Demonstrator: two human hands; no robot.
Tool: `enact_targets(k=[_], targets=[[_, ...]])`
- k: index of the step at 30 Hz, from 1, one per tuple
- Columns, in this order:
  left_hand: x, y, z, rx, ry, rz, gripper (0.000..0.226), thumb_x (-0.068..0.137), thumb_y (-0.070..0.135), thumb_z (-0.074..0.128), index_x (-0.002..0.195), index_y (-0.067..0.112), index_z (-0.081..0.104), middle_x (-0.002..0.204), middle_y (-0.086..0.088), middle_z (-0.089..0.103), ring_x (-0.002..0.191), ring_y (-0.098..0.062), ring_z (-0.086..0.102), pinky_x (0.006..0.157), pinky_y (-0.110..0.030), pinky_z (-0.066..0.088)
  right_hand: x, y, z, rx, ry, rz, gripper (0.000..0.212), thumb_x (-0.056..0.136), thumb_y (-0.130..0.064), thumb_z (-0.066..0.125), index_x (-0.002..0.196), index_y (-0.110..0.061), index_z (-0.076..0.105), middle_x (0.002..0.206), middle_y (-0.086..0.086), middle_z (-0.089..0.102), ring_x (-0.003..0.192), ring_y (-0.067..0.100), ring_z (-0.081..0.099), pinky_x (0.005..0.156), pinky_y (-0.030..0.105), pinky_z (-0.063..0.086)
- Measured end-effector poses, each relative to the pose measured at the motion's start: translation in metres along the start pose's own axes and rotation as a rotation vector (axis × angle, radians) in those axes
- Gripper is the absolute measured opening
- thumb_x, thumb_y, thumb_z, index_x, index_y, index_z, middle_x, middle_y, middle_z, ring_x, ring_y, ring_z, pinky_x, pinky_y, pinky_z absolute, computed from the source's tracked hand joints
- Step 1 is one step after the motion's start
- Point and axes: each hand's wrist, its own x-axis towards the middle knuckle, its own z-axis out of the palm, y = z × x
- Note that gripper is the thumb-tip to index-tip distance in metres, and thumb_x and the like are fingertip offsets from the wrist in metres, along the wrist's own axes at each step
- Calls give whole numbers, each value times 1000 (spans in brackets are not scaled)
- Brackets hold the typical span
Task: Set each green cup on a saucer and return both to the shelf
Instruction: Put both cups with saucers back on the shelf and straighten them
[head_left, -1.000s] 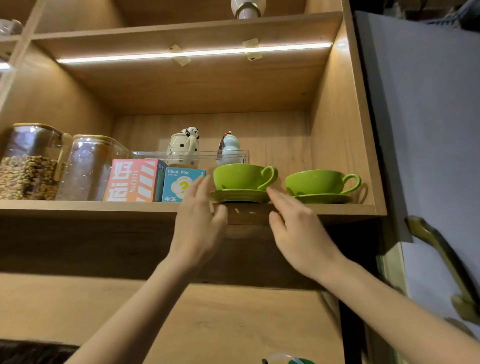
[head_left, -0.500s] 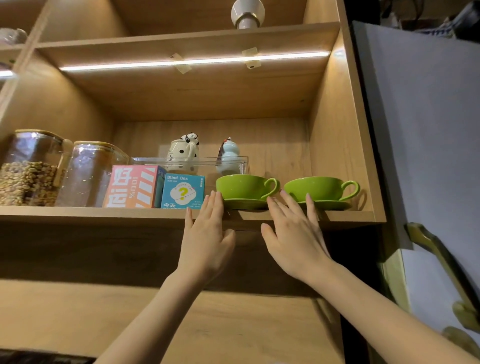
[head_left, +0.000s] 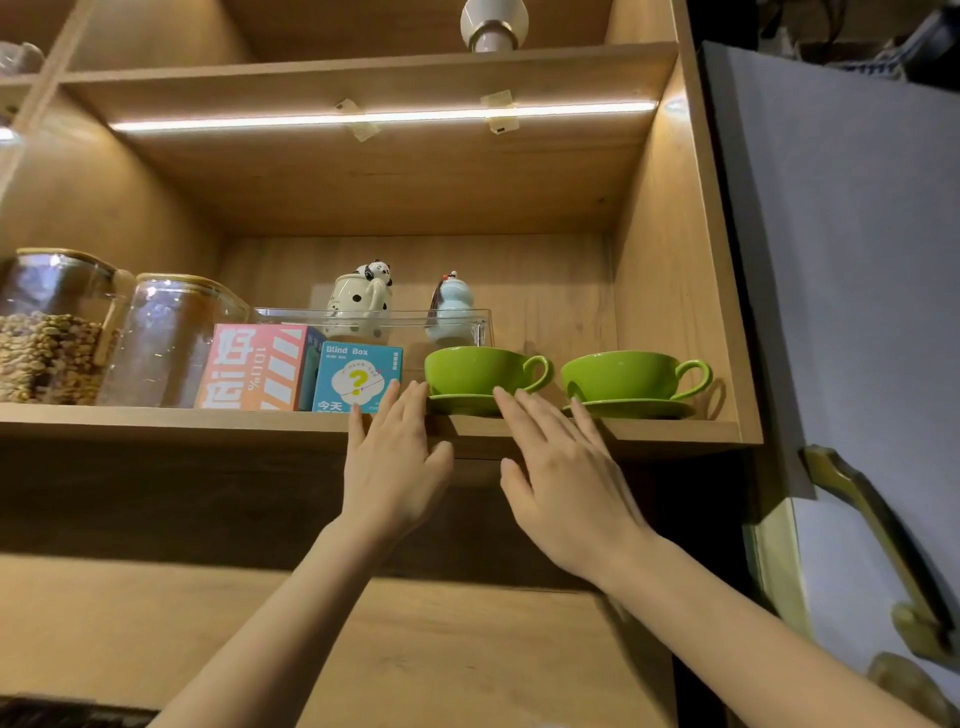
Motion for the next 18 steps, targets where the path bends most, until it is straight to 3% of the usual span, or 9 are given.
enact_targets(k=[7,15,18], targets=[[-3,3,0,-71,41,21,67,74,33,30,139,17,29,149,-3,36,143,-15,16,117,-39,-3,6,5,4,-73,-68,89,57,95,-36,30,146,-26,7,156,-3,20,145,11,7,115,44,-12],[-11,9,1,-101,55,40,68,74,31,29,141,22,25,151,0,31,142,-14,21,118,-36,-2,11,9,7,-114,-84,106,55,95,-37,29,146,-27,12,155,0,26,146,14,7,113,46,-14],[-13,11,0,-120,85,40,59,82,28,33,141,23,26,151,1,31,142,-13,21,117,-35,-2,13,9,7,-114,-78,102,54,95,-37,30,145,-25,15,154,0,28,146,14,8,114,47,-14]])
